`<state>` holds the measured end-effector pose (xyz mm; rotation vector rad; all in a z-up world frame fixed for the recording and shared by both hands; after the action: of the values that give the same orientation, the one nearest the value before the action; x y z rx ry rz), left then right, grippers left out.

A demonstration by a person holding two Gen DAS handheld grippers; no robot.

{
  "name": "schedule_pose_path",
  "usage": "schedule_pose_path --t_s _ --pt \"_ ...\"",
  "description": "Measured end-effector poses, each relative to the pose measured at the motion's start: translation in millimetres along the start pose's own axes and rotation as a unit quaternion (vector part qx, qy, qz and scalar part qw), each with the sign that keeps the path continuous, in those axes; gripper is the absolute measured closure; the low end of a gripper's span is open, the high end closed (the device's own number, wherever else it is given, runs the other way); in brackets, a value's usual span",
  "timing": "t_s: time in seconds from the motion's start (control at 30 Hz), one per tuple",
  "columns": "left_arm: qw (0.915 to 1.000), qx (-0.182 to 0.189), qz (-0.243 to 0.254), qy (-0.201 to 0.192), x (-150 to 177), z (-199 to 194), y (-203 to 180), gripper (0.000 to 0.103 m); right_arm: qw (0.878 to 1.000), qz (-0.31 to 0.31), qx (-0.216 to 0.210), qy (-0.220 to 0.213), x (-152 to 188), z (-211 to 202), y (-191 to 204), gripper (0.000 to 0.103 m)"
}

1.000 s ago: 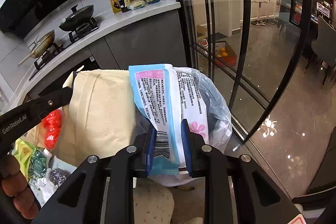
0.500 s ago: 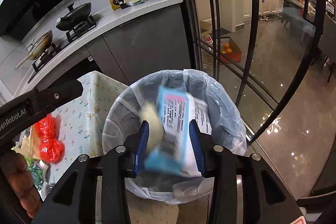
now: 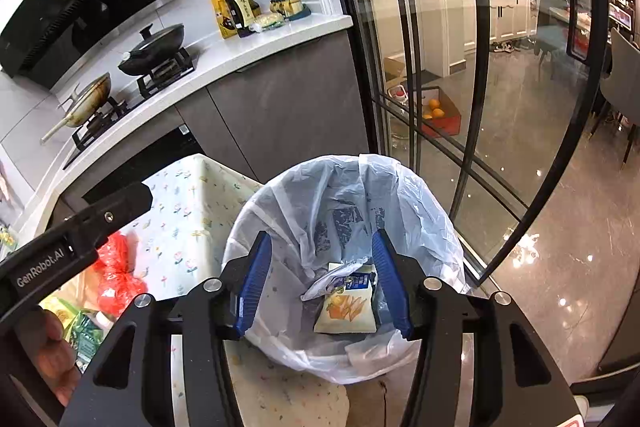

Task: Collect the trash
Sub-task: 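Carry both items to the bin and open both grippers to drop them, then return to the table and grasp the white tissue with the right gripper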

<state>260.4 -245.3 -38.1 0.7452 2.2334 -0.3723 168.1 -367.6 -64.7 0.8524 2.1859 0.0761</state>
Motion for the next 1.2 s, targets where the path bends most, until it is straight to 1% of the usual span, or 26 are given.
schedule_pose_path --t_s 0.2,0.37,0.47,0.67,0.8,0.9,1.0,1.07,1.17,1.2 --pt "0.9997 -0.017 0.008 -0.013 6.3 -21.3 5.8 0.040 1.000 -0.005 -0.007 -0.009 5.2 -17.7 10.0 0.047" --pt "0.9993 -0.025 0.014 -0.024 13.2 -39.0 9.7 0.040 1.000 -0.010 -0.013 -0.015 11.5 -32.7 18.4 0.047" --pt "0.9990 -0.032 0.013 -0.030 18.2 -50.4 13.9 0.040 1.000 -0.012 -0.013 -0.020 16.9 -42.3 23.0 0.042" --pt "0.9986 -0.041 0.006 -0.032 34.4 -72.2 27.1 0.040 0.999 -0.025 -0.019 -0.023 29.3 -59.1 37.8 0.041" --pt "0.9982 -0.049 -0.001 -0.033 46.1 -86.2 38.1 0.040 0.999 -0.032 -0.023 -0.027 39.5 -68.3 47.6 0.037" --pt "0.9974 -0.063 -0.002 -0.035 54.4 -96.6 46.6 0.040 0.999 -0.038 -0.027 -0.025 47.8 -74.3 55.0 0.037" --pt "0.9972 -0.066 -0.012 -0.032 62.6 -105.4 56.4 0.040 0.998 -0.043 -0.031 -0.025 55.6 -79.6 62.0 0.037" --pt "0.9966 -0.073 -0.017 -0.033 68.5 -113.3 64.6 0.038 0.998 -0.044 -0.036 -0.023 60.8 -83.2 68.3 0.036" --pt "0.9953 -0.087 -0.021 -0.038 76.5 -125.0 76.8 0.030 0.998 -0.052 -0.040 -0.022 68.5 -87.5 79.3 0.036" --pt "0.9948 -0.091 -0.022 -0.040 79.5 -128.7 81.1 0.030 0.997 -0.055 -0.042 -0.021 70.8 -88.5 83.2 0.036"
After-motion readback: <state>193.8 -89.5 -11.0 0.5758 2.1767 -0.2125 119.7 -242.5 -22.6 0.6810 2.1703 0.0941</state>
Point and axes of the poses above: each gripper's, at about its wrist camera, not at the fingertips, and z roughly the way its jaws point, y to its left, x to its underside, the point moved 7 cm from there along z, roughly the way its jaws point, and after that the axes turned 8 degrees about z, right-handed, at the moved point
